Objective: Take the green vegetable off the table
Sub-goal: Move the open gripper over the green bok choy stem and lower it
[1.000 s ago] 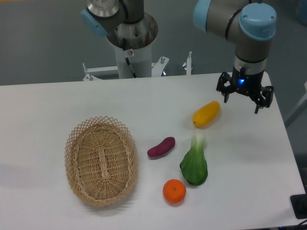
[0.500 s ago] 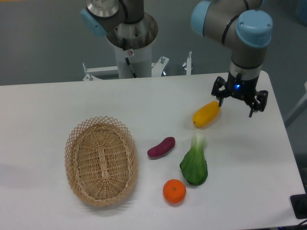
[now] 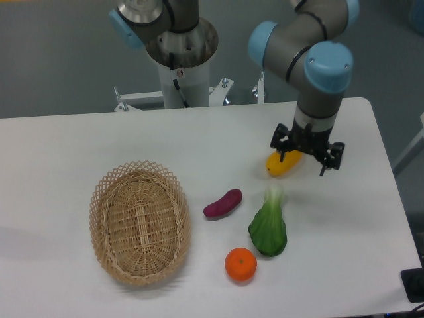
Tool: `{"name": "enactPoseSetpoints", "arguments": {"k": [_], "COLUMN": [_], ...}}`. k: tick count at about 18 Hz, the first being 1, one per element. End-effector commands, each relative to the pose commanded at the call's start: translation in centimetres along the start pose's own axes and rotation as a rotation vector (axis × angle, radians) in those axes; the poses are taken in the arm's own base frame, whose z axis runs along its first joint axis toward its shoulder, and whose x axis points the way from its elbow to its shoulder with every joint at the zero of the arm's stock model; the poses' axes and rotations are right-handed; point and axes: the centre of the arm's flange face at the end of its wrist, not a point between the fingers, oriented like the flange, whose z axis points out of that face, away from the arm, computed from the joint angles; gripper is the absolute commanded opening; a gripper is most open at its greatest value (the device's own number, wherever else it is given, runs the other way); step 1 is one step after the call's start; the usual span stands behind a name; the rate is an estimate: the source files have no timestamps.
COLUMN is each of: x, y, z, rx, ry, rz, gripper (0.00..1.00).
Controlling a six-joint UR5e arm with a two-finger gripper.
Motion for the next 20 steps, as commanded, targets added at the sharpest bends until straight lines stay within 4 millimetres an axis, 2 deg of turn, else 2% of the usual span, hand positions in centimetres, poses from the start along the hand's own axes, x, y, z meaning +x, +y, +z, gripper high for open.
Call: {"name": "enactPoseSetpoints", "arguments": {"k": [5, 11, 20], "x": [0.8, 0.5, 1.9], "y": [-0.6, -0.8, -0.1], "z": [3.0, 5.9, 7.9], "rx": [-0.016, -0.016, -0.034], "ry": [0.037, 0.040, 0.079], "rz": [0.016, 0.019, 0.022], "gripper": [1.00, 1.00, 1.00]}}
